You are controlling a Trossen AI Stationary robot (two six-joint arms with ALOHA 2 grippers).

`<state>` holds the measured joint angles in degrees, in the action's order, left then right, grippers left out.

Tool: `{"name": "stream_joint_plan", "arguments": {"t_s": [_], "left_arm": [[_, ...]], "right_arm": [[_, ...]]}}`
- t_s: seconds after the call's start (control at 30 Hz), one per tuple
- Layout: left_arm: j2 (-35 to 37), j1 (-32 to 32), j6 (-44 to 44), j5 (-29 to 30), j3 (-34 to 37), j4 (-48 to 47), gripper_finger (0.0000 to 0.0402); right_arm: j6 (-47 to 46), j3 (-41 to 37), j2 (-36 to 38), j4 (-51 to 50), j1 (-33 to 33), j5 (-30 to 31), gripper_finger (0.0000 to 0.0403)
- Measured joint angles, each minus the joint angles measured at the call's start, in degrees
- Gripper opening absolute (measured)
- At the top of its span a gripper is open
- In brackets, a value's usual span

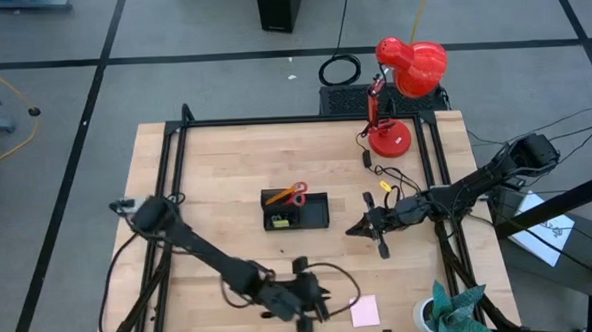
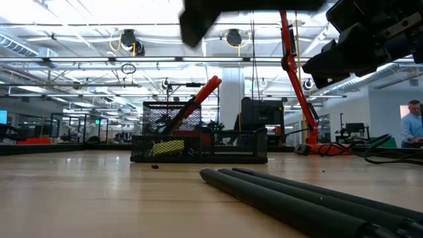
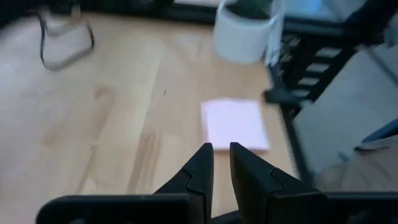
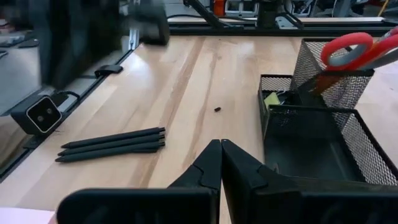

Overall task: Pick and place office supplies into organizer
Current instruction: Put the black pen into the black desk organizer

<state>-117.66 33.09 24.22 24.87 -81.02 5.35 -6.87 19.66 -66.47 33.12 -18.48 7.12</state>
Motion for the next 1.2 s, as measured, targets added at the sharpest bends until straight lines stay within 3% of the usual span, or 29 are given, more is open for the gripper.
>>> {"name": "stream_joint_plan", "arguments": {"t_s": [0.2,0.33,1.2], "left_arm": [[-9.08,-2.28,1.68,-3.79,-9.71,-1.59,0.006],[-12.15,-3.24,5.29,-6.78,-11.46,-3.54,0.006],[-12.97,-1.03,21.97,-7.94,-11.7,-26.11,0.006]], "right_arm": [[0.0,0.0,0.02,1.08,0.0,0.06,0.0004],[0.01,0.04,0.02,1.68,0.0,0.06,0.0004],[-1.03,0.02,0.02,-0.13,0.0,0.06,0.0004]]}}
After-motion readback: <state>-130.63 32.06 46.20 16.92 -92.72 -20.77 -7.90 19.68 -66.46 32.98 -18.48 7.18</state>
